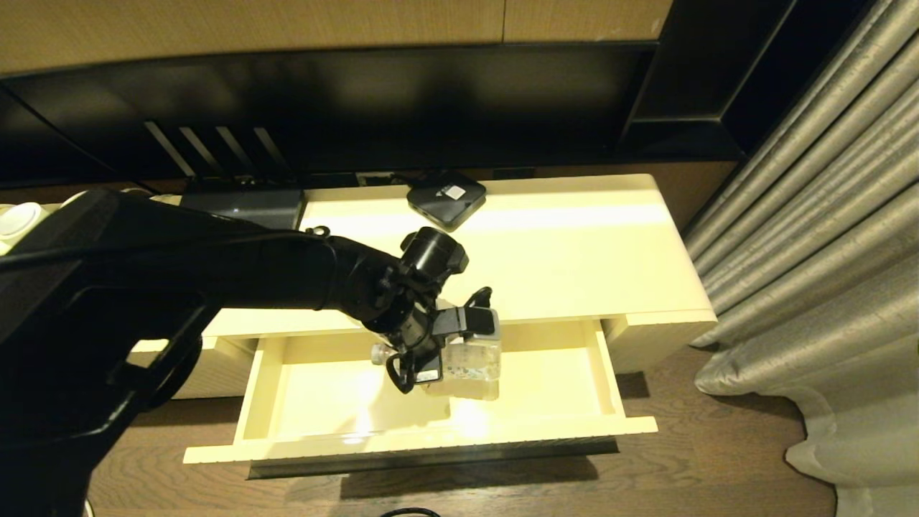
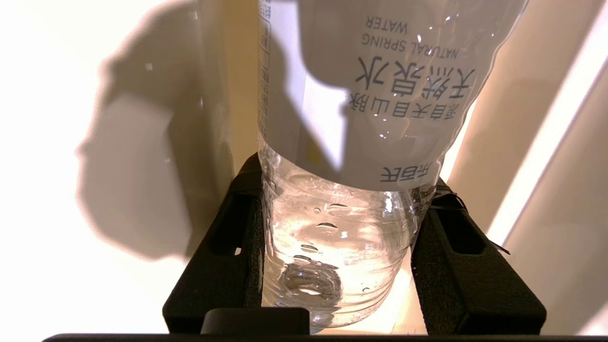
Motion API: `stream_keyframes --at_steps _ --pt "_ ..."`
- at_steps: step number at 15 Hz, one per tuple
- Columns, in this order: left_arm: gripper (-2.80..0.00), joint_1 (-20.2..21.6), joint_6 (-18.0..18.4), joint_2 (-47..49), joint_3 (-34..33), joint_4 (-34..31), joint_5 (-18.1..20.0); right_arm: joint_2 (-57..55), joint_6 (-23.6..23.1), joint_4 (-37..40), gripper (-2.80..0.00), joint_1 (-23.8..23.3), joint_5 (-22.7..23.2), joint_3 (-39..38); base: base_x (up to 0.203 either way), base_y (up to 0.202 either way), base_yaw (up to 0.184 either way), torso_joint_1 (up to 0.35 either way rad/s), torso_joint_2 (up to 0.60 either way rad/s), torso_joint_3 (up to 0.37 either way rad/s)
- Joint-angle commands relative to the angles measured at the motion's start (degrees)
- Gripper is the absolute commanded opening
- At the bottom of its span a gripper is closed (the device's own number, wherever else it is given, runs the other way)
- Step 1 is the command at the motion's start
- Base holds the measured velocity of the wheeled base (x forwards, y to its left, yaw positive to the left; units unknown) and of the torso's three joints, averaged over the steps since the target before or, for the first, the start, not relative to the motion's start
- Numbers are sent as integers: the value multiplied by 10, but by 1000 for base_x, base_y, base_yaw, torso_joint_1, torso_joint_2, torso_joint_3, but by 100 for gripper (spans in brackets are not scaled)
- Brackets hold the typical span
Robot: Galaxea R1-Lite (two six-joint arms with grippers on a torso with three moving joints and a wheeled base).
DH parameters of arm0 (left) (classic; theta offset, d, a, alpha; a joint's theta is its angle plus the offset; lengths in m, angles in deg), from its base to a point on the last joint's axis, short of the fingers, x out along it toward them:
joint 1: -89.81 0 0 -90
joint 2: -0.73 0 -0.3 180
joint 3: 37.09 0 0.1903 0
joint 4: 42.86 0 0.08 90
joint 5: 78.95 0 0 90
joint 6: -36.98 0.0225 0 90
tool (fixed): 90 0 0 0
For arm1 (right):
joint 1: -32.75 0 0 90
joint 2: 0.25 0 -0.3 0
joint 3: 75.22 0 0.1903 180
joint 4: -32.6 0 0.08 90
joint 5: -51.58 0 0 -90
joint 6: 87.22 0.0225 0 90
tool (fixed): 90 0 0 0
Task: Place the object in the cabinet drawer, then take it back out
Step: Take the mineral water out of the drawer and put it on the table
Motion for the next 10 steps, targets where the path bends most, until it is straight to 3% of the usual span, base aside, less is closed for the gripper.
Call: stream_keyframes --at_steps 1,10 --pt "-280 0 4 -50 -17 -2 -2 -1 0 0 -280 0 0 0 0 0 0 0 0 0" --pt "-280 -11 8 -150 -74 -3 -33 -1 0 0 -280 0 0 0 0 0 0 0 0 0"
